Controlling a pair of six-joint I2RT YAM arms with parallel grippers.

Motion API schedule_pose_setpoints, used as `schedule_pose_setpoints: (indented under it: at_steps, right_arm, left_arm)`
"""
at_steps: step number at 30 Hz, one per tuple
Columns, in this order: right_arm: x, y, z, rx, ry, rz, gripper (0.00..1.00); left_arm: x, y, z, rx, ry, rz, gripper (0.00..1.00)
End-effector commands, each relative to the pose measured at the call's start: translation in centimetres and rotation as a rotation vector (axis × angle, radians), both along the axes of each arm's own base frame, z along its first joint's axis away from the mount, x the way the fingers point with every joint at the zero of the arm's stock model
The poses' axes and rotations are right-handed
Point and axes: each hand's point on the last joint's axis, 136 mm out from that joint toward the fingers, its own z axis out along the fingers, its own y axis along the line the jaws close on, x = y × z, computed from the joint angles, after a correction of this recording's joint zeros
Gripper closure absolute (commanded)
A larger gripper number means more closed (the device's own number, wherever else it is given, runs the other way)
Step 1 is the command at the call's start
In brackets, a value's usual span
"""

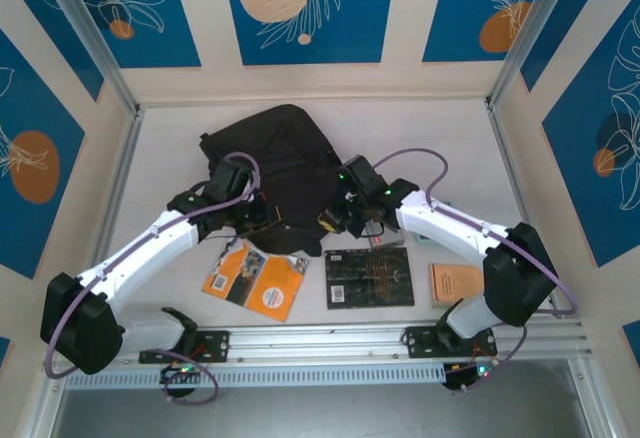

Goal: Pack the student bag
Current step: Unzip the student bag at the center of the table.

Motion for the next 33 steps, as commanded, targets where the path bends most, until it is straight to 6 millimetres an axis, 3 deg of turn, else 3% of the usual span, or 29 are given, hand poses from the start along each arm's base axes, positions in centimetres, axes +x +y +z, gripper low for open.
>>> schedule_pose_setpoints:
  at_steps: [1,12,17,23,30,32,33]
  right_arm:
    - [-0.2,-1.3,-0.3,-0.012,-0.012,0.028,1.0]
    - [0.2,-2.5,0.0,-0.042,-0.07,0.117,1.0]
    - [0.8,-3.7,0.3,-0.144,-0.112,0.195,1.0]
    - [2.3,-6.1,0.3,-0.307,-0.15,0.253,1.0]
    - [5.9,-8.8,0.6,-0.436,-0.176,0.227,1.0]
    - [6.7,-8.3,1.4,-0.42,-0.189,0.214,0.89]
    - [6.9,-7.7,2.0,-0.391,-0.194,0.208,0.75]
  left_arm:
    - [-0.7,1.8,-0.7,0.037,0.009,0.012,1.0]
    - [-0.4,4.0,-0.2,0.054,0.002,0.035,1.0]
    - [-0.2,4.2,0.4,0.072,-0.014,0.018,1.0]
    - [-0.2,4.7,0.9,0.123,-0.029,-0.008,1.0]
    - [-0.2,4.6,0.9,0.142,-0.019,-0.05,1.0]
    - [0.0,4.2,1.2,0.13,-0.021,-0.051,1.0]
    - [0.2,3.9,1.3,0.122,-0.019,-0.054,1.0]
